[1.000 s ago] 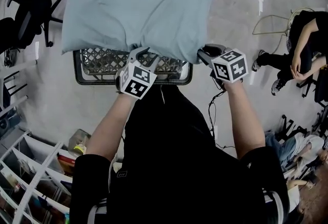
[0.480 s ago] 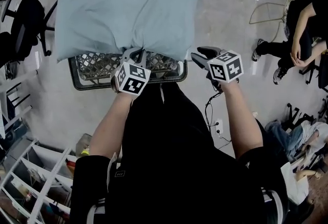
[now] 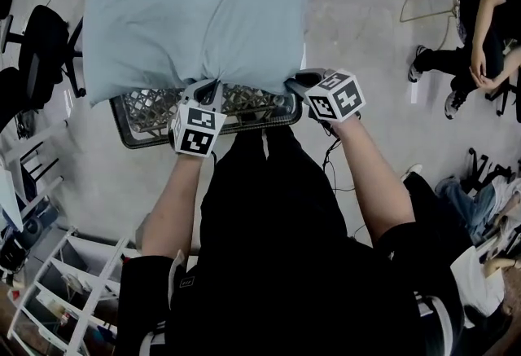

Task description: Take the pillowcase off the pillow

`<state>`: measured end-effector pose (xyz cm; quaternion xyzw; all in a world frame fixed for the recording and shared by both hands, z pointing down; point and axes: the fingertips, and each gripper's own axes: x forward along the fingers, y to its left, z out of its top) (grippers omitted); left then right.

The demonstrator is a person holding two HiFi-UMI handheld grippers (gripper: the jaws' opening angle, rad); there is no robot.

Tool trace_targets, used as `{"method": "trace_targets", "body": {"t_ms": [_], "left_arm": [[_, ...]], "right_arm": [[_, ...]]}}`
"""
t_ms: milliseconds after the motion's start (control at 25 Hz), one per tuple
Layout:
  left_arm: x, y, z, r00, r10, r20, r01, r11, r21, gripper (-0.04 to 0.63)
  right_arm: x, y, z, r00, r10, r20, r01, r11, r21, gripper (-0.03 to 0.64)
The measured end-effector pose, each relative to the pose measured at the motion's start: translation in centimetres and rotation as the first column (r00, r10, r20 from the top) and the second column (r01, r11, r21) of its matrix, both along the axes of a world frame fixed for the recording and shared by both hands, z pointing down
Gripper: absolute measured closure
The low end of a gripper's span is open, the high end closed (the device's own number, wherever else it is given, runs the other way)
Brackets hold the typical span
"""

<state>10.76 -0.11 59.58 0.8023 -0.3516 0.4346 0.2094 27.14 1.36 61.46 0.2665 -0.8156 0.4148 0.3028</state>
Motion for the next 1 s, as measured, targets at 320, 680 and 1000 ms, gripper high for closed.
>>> {"method": "trace_targets", "body": {"t_ms": [320,680,1000], "left_arm": [[0.2,0.1,-2.1,0.997,0.071,0.006,-0.072,0.996,0.051,0.588],[-10.1,-3.0,-4.2,0.984,-0.076,0.16,0.061,0.994,0.095,0.591],[-3.4,-2.4,-1.9,0.999,0.006,0.043,-0.009,0.997,0.076,0.387]], "right_arm": [[2.3,-1.0,-3.6,0.997,-0.076,-0.008,0.076,0.992,0.096,0.589],[5.6,-2.8,-4.8,0.999,-0.007,-0.032,0.009,0.997,0.082,0.592],[3.6,-2.5,-5.2,0.999,-0.018,-0.038,0.021,0.998,0.066,0.592]]}}
